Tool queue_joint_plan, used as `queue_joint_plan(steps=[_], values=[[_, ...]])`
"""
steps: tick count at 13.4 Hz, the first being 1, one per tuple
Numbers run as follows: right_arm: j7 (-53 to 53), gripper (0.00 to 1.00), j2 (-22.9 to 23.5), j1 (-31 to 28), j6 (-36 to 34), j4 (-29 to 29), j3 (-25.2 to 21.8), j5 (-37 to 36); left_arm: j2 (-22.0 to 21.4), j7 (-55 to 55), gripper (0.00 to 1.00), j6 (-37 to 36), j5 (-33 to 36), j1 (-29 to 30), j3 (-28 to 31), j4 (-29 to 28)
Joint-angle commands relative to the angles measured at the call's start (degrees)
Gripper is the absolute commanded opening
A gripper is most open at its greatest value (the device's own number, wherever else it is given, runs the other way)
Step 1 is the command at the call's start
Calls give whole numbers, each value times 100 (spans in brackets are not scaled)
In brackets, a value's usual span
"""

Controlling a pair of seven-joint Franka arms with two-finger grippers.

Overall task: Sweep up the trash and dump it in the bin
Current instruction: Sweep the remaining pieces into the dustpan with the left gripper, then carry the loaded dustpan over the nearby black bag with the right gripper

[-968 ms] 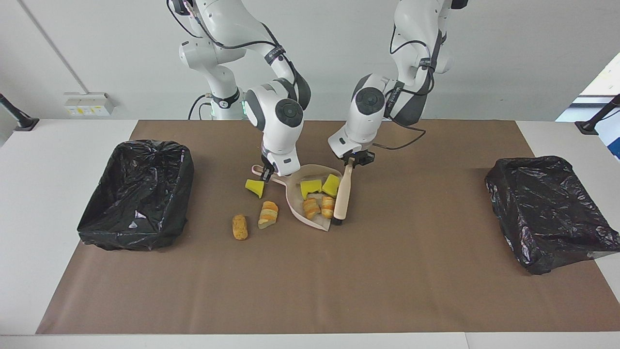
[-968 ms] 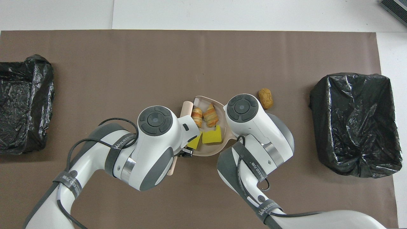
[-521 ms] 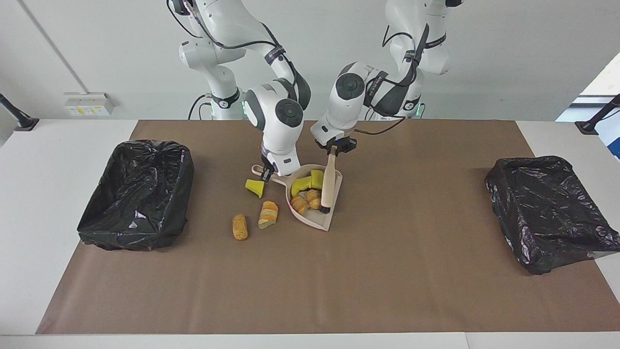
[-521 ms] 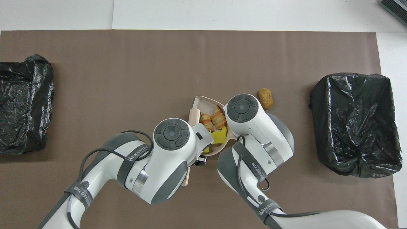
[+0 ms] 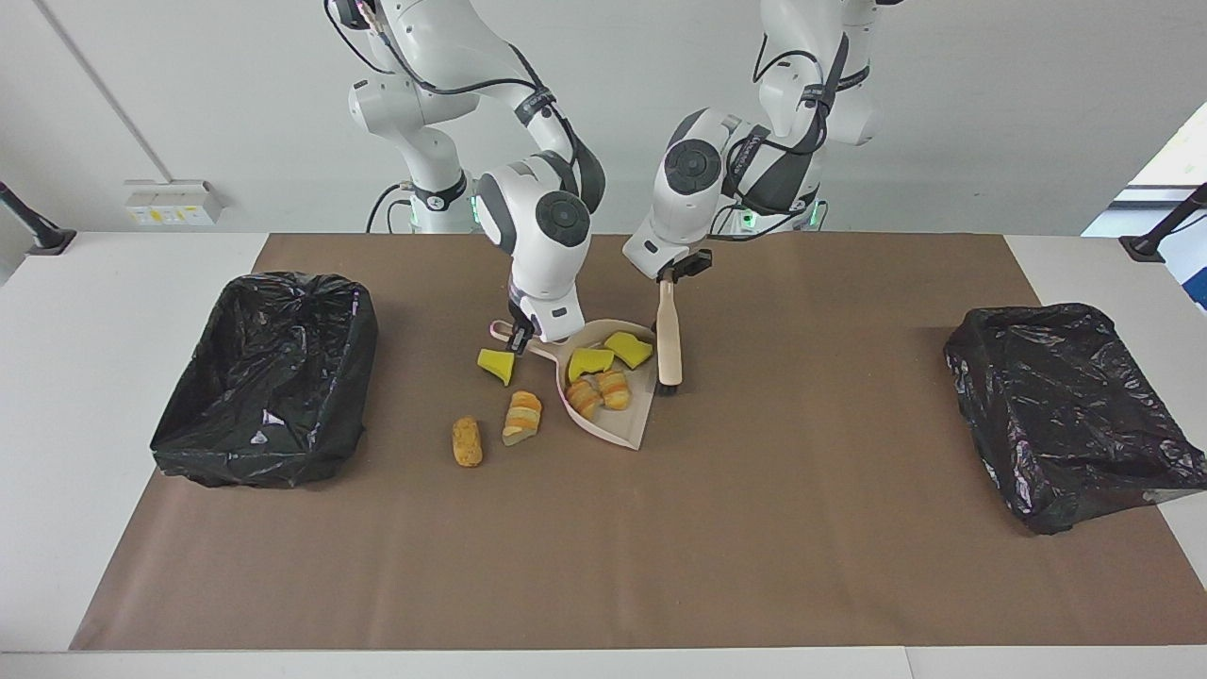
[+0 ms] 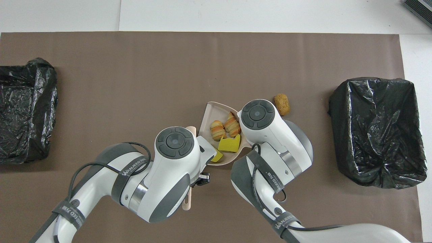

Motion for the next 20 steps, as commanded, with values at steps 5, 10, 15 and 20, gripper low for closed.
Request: queue_joint_plan(steps=[5, 10, 15, 20], values=[[-206, 0, -583, -497, -386, 171, 32, 275, -1470, -1281, 0, 60, 407, -214, -171, -1405], [-951, 0, -1128, -1402, -1195, 689, -12, 391, -2254, -2107, 0, 1009, 407, -426, -980, -2488], [-2706, 0, -1464, -3229, -1837, 909, -213, 724, -1939, -2812, 0, 1537, 381, -1410, -1016, -2603], [-5211, 0, -1455, -4592, -725, 909, -583, -493, -1832, -2865, 0, 1625, 310, -1525, -1016, -2655]])
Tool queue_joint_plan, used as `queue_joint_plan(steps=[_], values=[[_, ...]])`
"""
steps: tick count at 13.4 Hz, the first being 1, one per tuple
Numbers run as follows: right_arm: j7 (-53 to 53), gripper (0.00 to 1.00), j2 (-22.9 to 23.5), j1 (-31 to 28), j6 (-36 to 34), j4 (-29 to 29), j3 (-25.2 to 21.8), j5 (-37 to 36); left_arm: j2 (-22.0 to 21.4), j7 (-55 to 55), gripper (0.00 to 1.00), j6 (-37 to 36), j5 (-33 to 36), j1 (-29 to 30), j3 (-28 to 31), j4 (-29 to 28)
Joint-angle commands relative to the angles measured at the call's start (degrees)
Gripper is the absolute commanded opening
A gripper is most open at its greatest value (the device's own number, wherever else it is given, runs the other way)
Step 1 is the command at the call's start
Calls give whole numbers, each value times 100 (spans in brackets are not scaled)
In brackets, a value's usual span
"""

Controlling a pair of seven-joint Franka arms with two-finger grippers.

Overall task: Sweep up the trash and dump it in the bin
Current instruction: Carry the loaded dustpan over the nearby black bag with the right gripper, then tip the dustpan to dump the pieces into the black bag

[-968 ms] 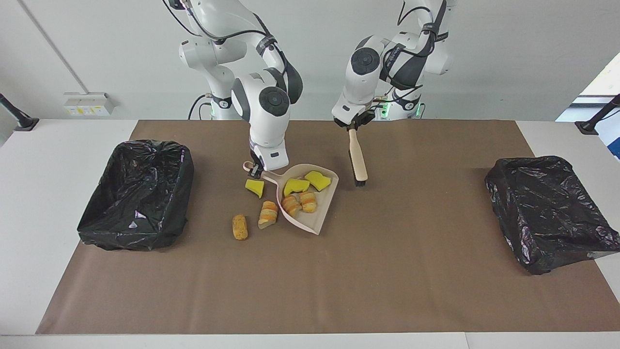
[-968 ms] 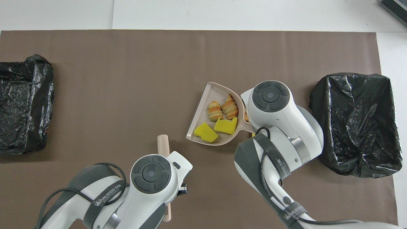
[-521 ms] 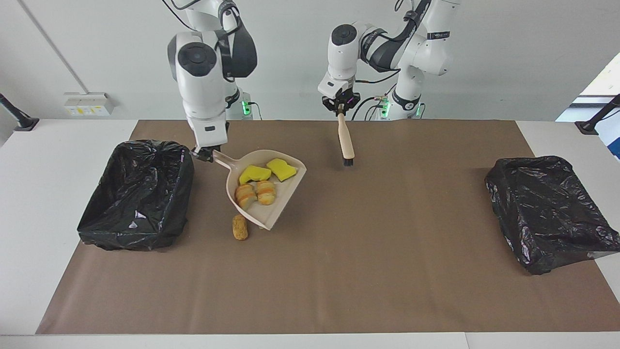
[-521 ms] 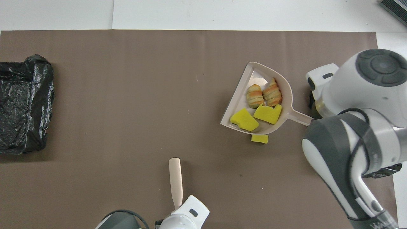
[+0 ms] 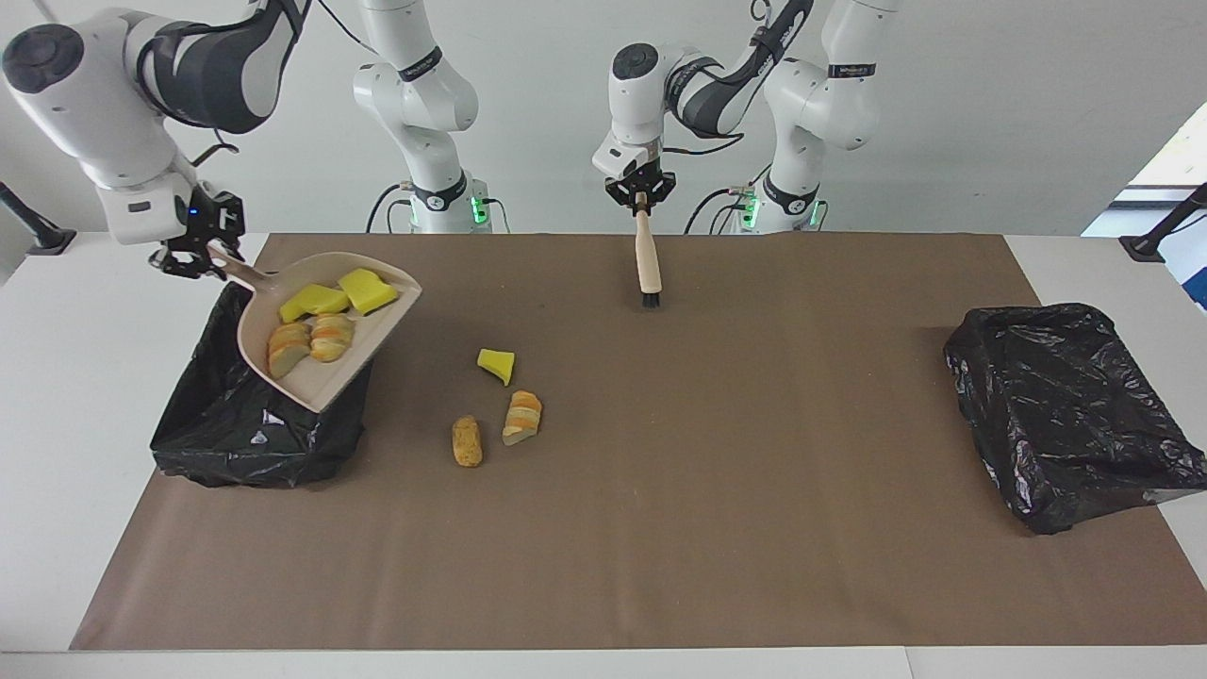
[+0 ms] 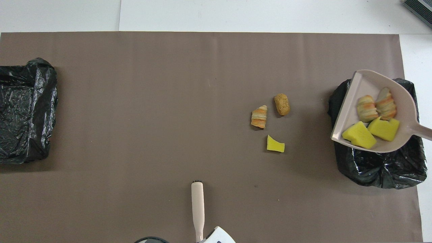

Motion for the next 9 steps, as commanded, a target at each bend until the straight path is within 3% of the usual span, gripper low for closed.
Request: queue_joint_plan(steps=[1, 4, 7, 9], values=[[-1059, 0, 22, -628, 747, 57, 35, -626, -18, -121, 0, 204, 33, -146, 75, -167], [-1378, 0, 84, -859, 1389, -4, -36, -1459, 27, -104, 0, 405, 33, -155, 75, -211], [-1387, 0, 93, -841, 1995, -425, -36, -2795, 88, -42, 1, 450, 24, -146, 75, -238], [-1387, 0, 162, -833, 2279, -488, -36, -3218, 106, -34, 4, 450, -64, -146, 75, -238]])
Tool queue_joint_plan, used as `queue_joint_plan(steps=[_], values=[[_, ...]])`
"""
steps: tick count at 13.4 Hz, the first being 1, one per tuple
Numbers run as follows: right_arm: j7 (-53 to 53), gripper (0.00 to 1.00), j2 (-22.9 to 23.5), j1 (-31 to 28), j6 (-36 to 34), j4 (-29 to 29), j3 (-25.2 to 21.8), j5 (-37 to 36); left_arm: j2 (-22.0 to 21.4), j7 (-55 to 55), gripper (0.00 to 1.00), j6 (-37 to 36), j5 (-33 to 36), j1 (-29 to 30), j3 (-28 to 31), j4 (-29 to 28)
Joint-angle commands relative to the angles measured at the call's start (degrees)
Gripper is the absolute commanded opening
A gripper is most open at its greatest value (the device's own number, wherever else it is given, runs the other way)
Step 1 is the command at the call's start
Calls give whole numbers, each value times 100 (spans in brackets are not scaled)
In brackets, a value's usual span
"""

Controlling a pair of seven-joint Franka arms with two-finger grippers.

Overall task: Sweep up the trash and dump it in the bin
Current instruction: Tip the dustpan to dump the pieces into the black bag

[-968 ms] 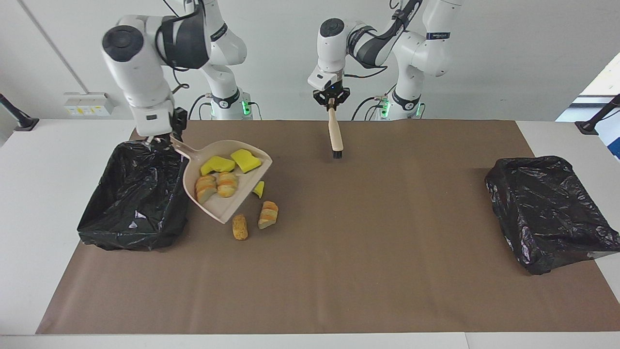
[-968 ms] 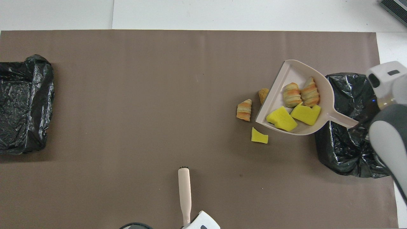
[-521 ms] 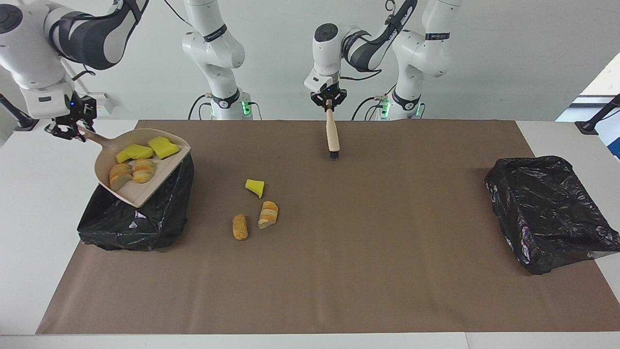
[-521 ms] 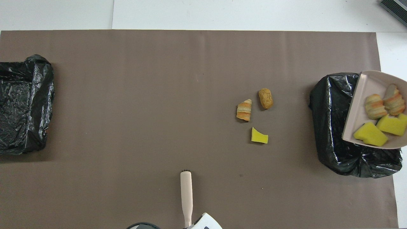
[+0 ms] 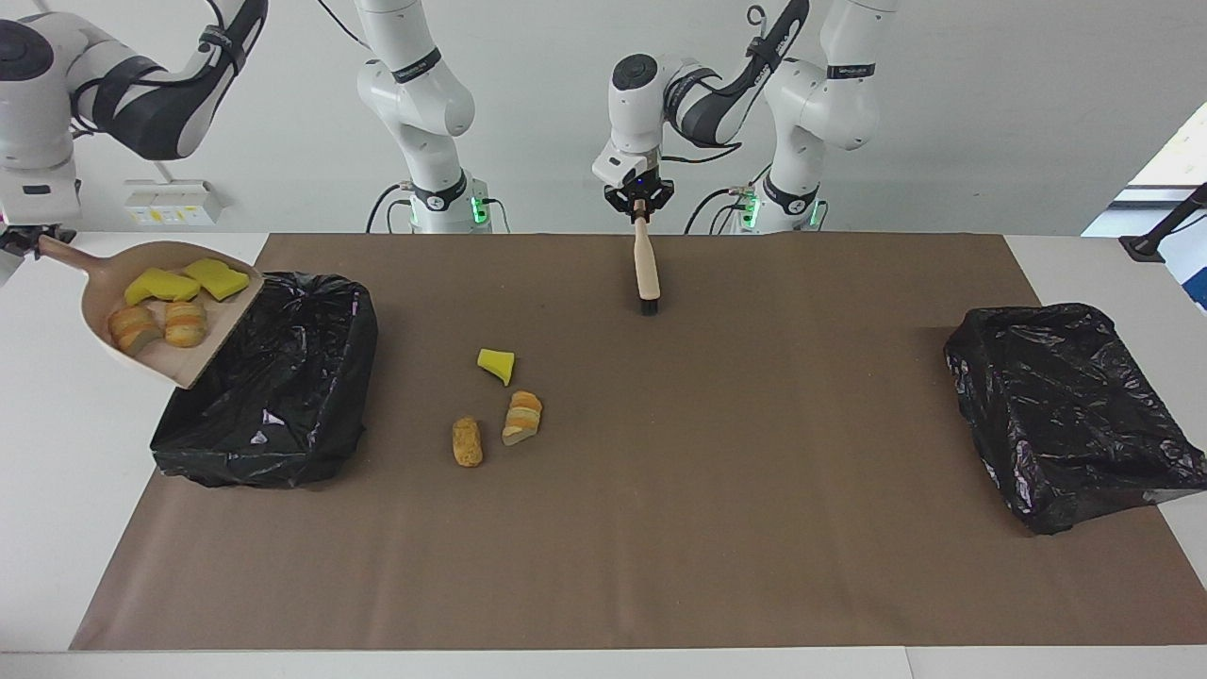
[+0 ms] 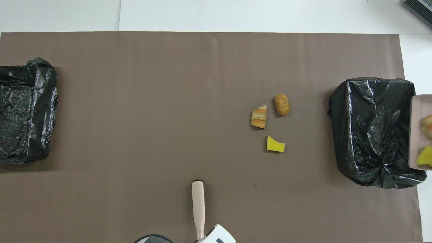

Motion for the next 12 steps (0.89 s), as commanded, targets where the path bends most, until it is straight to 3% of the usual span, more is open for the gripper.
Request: queue_joint_plan(steps=[1, 7, 8, 9, 10, 12], values=[[-112, 0, 9, 16, 268, -152, 34, -515, -56, -16, 5, 148, -67, -135, 76, -120], [-94, 0, 27, 368, 277, -240, 34, -1008, 111, 326, 15, 113, -426, -65, 93, -120], [-94, 0, 27, 368, 268, -275, 34, -1087, 120, 458, 20, 95, -445, -21, 93, -111], [-85, 0, 10, 368, 268, -301, 34, -1114, 146, 476, 35, 69, -445, 14, 102, -59], [-50, 0, 10, 377, 268, -310, 26, -1210, 216, 477, 44, 43, -445, 32, 111, 20], [-41, 0, 18, 368, 268, -284, 26, -1360, 260, 573, 56, -115, -437, 268, 120, 204]])
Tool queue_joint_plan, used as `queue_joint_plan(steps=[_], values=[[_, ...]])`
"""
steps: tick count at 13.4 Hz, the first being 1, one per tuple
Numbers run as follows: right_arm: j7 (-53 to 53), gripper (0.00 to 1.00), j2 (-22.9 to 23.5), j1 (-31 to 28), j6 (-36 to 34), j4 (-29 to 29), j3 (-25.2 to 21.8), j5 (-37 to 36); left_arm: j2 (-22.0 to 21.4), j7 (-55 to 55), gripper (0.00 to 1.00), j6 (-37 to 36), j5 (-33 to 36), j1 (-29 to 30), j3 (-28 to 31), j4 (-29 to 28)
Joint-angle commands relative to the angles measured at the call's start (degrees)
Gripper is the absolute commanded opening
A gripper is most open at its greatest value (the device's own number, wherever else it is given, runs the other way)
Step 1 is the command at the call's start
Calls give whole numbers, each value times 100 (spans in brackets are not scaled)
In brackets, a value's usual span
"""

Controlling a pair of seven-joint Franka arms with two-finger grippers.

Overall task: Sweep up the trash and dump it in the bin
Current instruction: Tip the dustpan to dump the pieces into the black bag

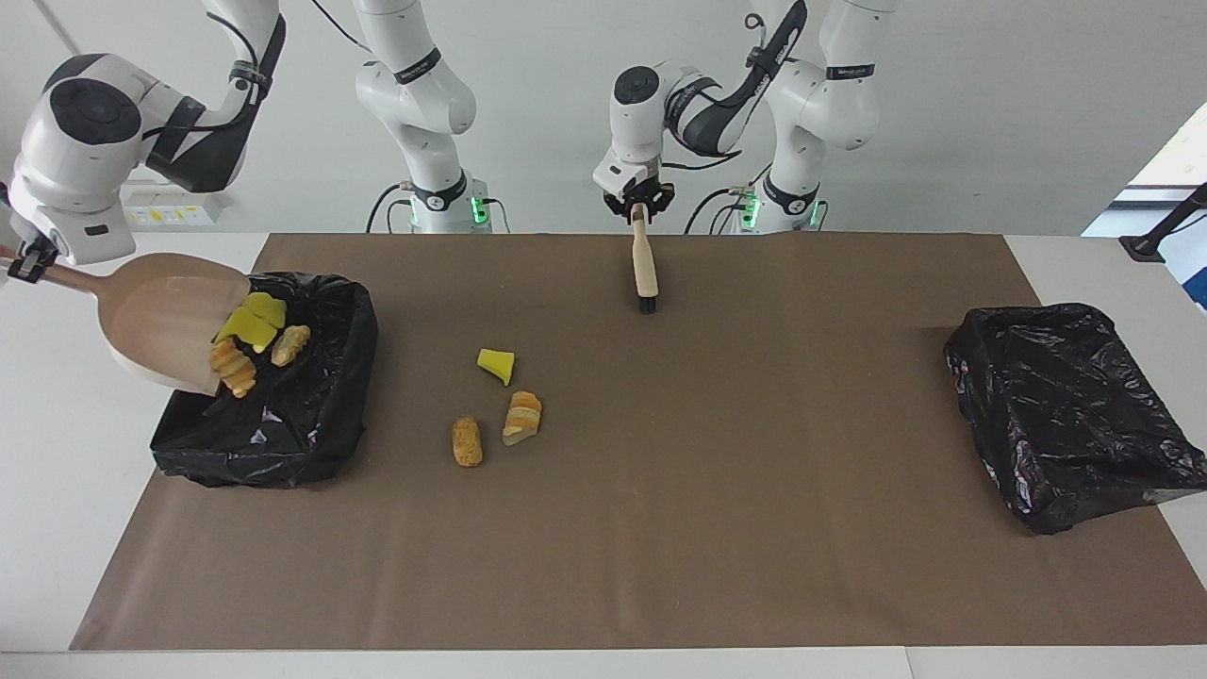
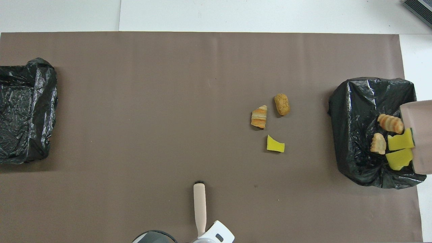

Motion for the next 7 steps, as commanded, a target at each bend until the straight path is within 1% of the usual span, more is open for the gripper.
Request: queue_joint_plan(steps=[1, 2, 3, 4, 6, 7], values=[[-93, 0, -63, -54, 19, 7, 23, -204, 84, 377, 60, -307, -113, 305, 21, 293], [-129, 0, -159, -54, -16, 94, 23, -177, 84, 517, 70, -544, -113, 454, 21, 485], [-155, 0, -342, -54, -156, 217, 40, -73, 93, 675, 87, -738, -86, 603, 30, 679], [-216, 0, -510, -54, -401, 349, 66, 163, 84, 912, 100, -870, 9, 761, 38, 846], [-226, 0, -704, -63, -866, 665, 23, 1198, 67, 1186, 100, -1116, 605, 1200, 39, 1319], [-156, 0, -766, -54, -1209, 823, 66, 1620, 67, 1395, 100, -1361, 704, 1463, 39, 1670]])
